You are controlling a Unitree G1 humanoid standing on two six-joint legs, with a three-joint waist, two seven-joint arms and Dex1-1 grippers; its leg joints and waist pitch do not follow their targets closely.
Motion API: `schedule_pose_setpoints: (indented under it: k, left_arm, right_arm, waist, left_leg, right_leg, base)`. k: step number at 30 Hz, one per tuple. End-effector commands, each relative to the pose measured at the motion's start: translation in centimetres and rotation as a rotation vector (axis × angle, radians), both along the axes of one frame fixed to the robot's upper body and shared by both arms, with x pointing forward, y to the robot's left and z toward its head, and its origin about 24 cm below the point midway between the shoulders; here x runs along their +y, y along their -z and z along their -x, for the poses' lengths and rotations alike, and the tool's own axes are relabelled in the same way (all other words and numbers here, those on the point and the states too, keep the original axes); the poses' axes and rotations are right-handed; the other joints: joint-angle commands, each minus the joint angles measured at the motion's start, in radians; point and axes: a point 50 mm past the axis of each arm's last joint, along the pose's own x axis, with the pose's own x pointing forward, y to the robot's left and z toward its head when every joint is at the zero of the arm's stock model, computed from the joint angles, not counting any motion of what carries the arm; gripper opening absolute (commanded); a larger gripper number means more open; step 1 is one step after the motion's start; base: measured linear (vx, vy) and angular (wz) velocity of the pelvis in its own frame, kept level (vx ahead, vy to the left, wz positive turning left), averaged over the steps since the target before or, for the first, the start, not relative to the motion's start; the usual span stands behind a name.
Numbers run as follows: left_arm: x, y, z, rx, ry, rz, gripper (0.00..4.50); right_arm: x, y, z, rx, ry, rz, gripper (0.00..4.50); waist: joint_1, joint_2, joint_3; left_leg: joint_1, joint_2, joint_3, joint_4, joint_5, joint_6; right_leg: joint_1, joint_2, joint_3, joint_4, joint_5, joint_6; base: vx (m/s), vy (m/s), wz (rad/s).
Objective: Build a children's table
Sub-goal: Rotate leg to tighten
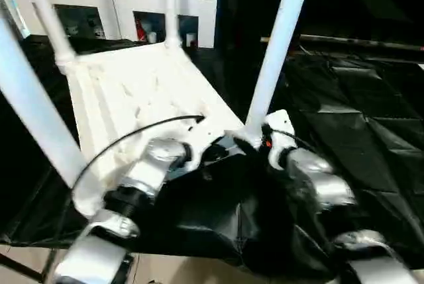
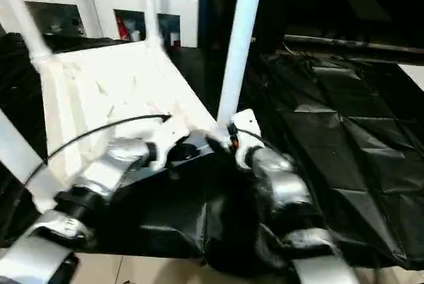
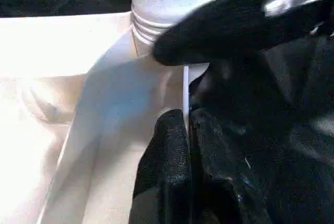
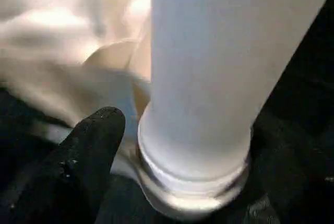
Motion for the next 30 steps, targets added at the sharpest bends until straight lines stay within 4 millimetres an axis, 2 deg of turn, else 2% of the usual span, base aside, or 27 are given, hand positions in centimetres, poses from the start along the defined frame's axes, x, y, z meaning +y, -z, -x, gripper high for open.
schedule_pose_setpoints:
  k: [1,3,6,7,9,11,13,21,27,30]
  left_arm:
    - [-0.7,0.1,0.8,0.012,0.101,0.04,0.0]
    - [0.3,-0.2,1.4,0.042,0.195,0.062,0.0]
    - [1.0,-0.3,2.0,0.081,0.255,0.069,0.0]
    - [1.7,-0.4,2.4,0.106,0.291,0.059,0.0]
    - [2.1,-0.4,2.5,0.119,0.305,0.053,0.0]
    - [2.8,-0.3,2.7,0.136,0.319,0.049,0.0]
    - [2.9,-0.3,2.8,0.143,0.327,0.05,0.0]
    - [3.1,-0.4,2.9,0.154,0.334,0.064,0.0]
    - [3.3,-0.4,2.9,0.149,0.324,0.062,0.0]
    - [3.2,-0.3,2.6,0.135,0.292,0.048,0.0]
  right_arm:
    - [2.0,-0.4,0.9,-0.012,-0.192,-0.01,3.92]
    - [0.8,-0.9,1.2,-0.015,-0.251,-0.003,3.92]
    - [0.0,-1.3,1.5,-0.012,-0.294,-0.002,3.92]
    - [-0.5,-1.6,1.7,-0.02,-0.32,0.004,3.92]
    - [-0.7,-1.8,1.7,-0.023,-0.332,0.007,3.92]
    - [-1.0,-1.9,2.1,-0.005,-0.373,-0.008,3.92]
    - [-1.0,-1.9,2.3,-0.001,-0.384,-0.01,3.92]
    - [-0.6,-1.5,2.8,0.031,-0.43,-0.009,3.3]
    - [-0.5,-1.5,2.8,0.035,-0.436,-0.012,2.79]
    - [-0.4,-1.3,2.9,0.045,-0.427,-0.022,2.71]
  waist:
    - [0.003,-0.005,-0.043]
    - [0.002,-0.004,-0.042]
    - [-0.002,-0.003,-0.041]
    - [0.002,0.0,-0.044]
    - [0.007,0.002,-0.046]
    - [0.008,0.002,-0.045]
    - [0.009,0.0,-0.045]
    - [0.009,-0.006,-0.042]
    - [0.009,-0.006,-0.043]
    - [0.009,-0.007,-0.043]
  left_leg:
    - [-0.007,0.021,-0.001,-0.065,-0.211,0.048]
    - [-0.006,0.022,-0.001,-0.066,-0.21,0.048]
    - [-0.005,0.025,0.0,-0.067,-0.217,0.052]
    - [0.001,0.026,0.002,-0.064,-0.211,0.054]
    - [0.001,0.025,0.004,-0.06,-0.16,0.063]
    - [0.0,0.025,0.005,-0.059,-0.156,0.068]
    - [-0.001,0.025,0.005,-0.059,-0.16,0.067]
    - [0.0,0.026,0.005,-0.062,-0.188,0.049]
    - [-0.001,0.024,0.005,-0.06,-0.16,0.054]
    - [-0.001,0.024,0.005,-0.059,-0.163,0.053]
  right_leg:
    - [0.05,-0.056,0.043,-0.084,-0.244,-0.147]
    - [0.05,-0.056,0.042,-0.082,-0.233,-0.161]
    - [0.046,-0.055,0.044,-0.079,-0.215,-0.179]
    - [0.045,-0.056,0.044,-0.075,-0.19,-0.193]
    - [0.046,-0.049,0.044,-0.062,-0.076,-0.224]
    - [0.049,-0.05,0.043,-0.058,-0.052,-0.234]
    - [0.052,-0.053,0.043,-0.058,-0.06,-0.234]
    - [0.049,-0.056,0.044,-0.068,-0.151,-0.21]
    - [0.051,-0.056,0.044,-0.063,-0.113,-0.215]
    - [0.051,-0.055,0.044,-0.063,-0.119,-0.214]
  base:
    - [0.0,0.0,0.0]
    - [0.0,0.0,0.0]
    - [0.0,0.0,0.0]
    - [0.0,0.0,0.0]
    - [0.0,0.0,0.0]
    - [0.0,0.0,0.0]
    - [0.0,0.0,0.0]
    - [0.0,0.0,0.0]
    - [0.0,0.0,0.0]
    - [0.0,0.0,0.0]
